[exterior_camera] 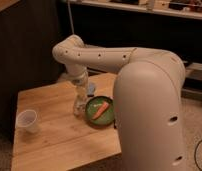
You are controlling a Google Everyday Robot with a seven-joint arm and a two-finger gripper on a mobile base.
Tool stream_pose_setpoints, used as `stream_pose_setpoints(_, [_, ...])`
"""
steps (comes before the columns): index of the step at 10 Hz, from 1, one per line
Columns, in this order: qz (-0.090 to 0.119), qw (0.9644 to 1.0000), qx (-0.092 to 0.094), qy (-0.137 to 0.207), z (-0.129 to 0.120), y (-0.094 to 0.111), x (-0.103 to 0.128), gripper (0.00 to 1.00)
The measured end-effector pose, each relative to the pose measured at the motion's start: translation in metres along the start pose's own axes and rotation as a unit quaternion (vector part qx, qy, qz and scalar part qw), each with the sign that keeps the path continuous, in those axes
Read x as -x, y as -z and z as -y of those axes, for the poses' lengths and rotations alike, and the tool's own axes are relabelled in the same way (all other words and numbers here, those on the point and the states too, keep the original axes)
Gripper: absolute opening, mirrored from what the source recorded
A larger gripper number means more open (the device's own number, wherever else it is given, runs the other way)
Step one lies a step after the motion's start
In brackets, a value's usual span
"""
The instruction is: Stand the bottle upright
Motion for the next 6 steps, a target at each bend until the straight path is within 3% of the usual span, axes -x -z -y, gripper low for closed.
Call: stream_pose_setpoints(6, [0.004, 0.9996, 0.01, 0.025, -0.006, -0.003, 0.019, 0.1])
